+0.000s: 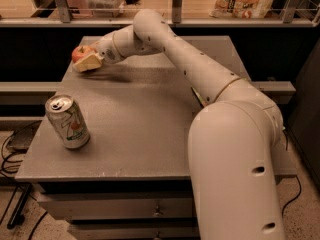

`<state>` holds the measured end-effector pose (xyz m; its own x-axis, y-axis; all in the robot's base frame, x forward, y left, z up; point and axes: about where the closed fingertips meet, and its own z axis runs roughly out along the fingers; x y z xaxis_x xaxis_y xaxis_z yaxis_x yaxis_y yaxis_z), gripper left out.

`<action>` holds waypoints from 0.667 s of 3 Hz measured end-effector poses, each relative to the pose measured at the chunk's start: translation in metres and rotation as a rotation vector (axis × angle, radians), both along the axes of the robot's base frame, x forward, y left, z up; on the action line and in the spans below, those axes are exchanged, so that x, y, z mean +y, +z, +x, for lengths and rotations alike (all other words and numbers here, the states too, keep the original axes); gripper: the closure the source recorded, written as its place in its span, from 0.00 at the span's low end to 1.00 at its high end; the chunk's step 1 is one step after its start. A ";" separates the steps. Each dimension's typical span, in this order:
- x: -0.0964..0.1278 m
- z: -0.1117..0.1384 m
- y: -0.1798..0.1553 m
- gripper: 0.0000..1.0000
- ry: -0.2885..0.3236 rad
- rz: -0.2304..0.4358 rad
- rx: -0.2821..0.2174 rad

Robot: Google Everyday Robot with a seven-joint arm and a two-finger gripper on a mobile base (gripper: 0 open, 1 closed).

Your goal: Pick apple

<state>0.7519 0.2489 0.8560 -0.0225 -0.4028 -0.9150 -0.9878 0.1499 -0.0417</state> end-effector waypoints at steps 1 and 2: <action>0.006 0.002 -0.001 0.93 0.003 0.010 0.002; -0.013 0.005 0.018 1.00 -0.019 -0.010 -0.030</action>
Offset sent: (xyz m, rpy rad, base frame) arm 0.0142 -0.1713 0.2183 -0.0600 -0.3579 -0.1658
